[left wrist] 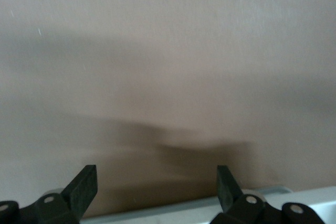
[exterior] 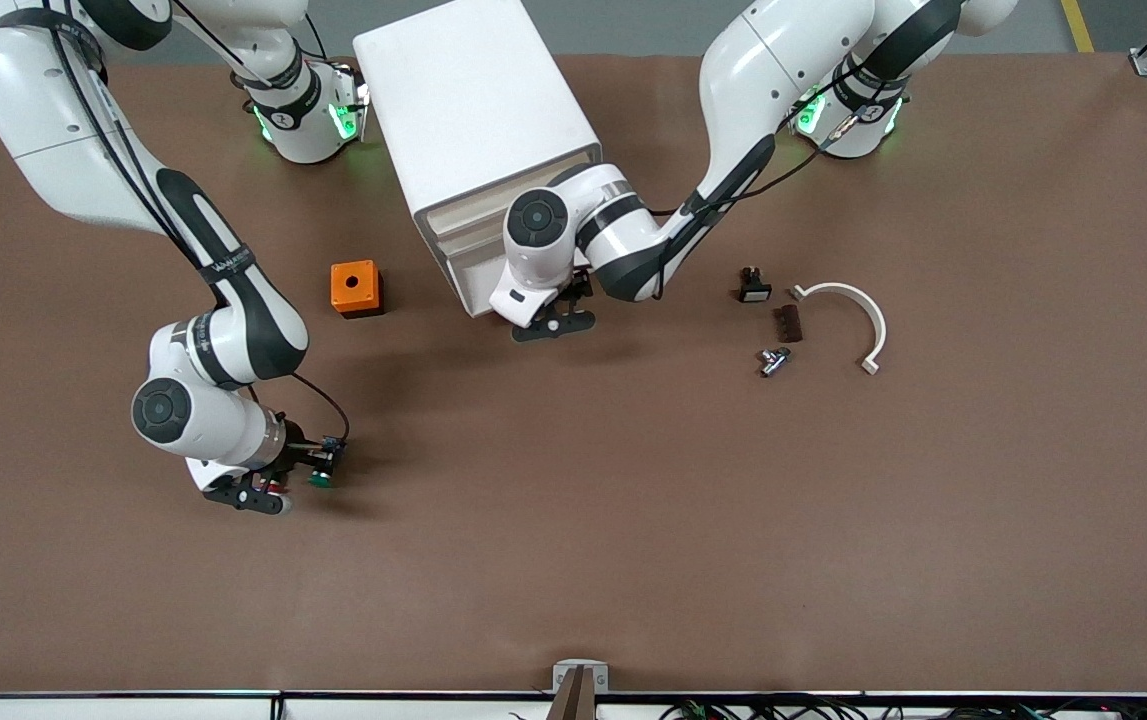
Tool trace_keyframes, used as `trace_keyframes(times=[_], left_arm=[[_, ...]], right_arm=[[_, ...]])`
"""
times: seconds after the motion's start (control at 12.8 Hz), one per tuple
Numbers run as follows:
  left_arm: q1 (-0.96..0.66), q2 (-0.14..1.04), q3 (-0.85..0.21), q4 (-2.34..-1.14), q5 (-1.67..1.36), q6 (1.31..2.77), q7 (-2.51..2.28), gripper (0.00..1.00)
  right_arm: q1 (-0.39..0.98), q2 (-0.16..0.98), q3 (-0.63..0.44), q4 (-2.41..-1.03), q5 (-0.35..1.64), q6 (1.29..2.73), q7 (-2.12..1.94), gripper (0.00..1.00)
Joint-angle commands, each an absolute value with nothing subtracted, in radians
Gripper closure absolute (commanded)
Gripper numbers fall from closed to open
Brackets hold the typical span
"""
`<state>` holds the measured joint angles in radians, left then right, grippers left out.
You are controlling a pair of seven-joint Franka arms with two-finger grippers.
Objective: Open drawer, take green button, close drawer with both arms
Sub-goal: 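Set the green button by the red button while the left gripper shuts the drawer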
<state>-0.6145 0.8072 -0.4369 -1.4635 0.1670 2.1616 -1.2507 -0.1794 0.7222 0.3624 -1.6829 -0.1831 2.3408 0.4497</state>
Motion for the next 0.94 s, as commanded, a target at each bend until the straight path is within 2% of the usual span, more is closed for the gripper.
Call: trace_keyframes(times=[0.0, 0.08, 0.16, 0.39, 0.7, 0.86], left_arm=[[-0.652, 0.799, -0.446, -1.468, 0.13, 2.145, -1.33, 0.0], [-0.667, 0.801, -0.446, -1.47, 0.126, 2.145, -1.36, 0.0], [-0.675, 0.801, -0.448, -1.47, 0.12, 2.145, -1.388, 0.0], [-0.692, 0.802, -0.446, -1.473, 0.092, 2.145, -1.419, 0.0], [-0.667, 0.784, -0.439, -1.465, 0.095, 2.135, -1.419, 0.0], [-0.597, 0.732, -0.434, -1.46, 0.113, 2.108, -1.414, 0.0]], right_arm=[[-0.193, 0.744, 0.379, -1.605, -0.207, 2.329, 0.443, 0.3], [-0.193, 0.741, 0.379, -1.586, -0.207, 2.323, 0.443, 0.11], [-0.193, 0.736, 0.379, -1.576, -0.209, 2.322, 0.442, 0.0], [-0.221, 0.698, 0.383, -1.549, -0.207, 2.31, 0.41, 0.0], [-0.23, 0.566, 0.39, -1.551, -0.202, 2.234, 0.385, 0.0], [-0.221, 0.497, 0.39, -1.558, -0.202, 2.211, 0.385, 0.0]])
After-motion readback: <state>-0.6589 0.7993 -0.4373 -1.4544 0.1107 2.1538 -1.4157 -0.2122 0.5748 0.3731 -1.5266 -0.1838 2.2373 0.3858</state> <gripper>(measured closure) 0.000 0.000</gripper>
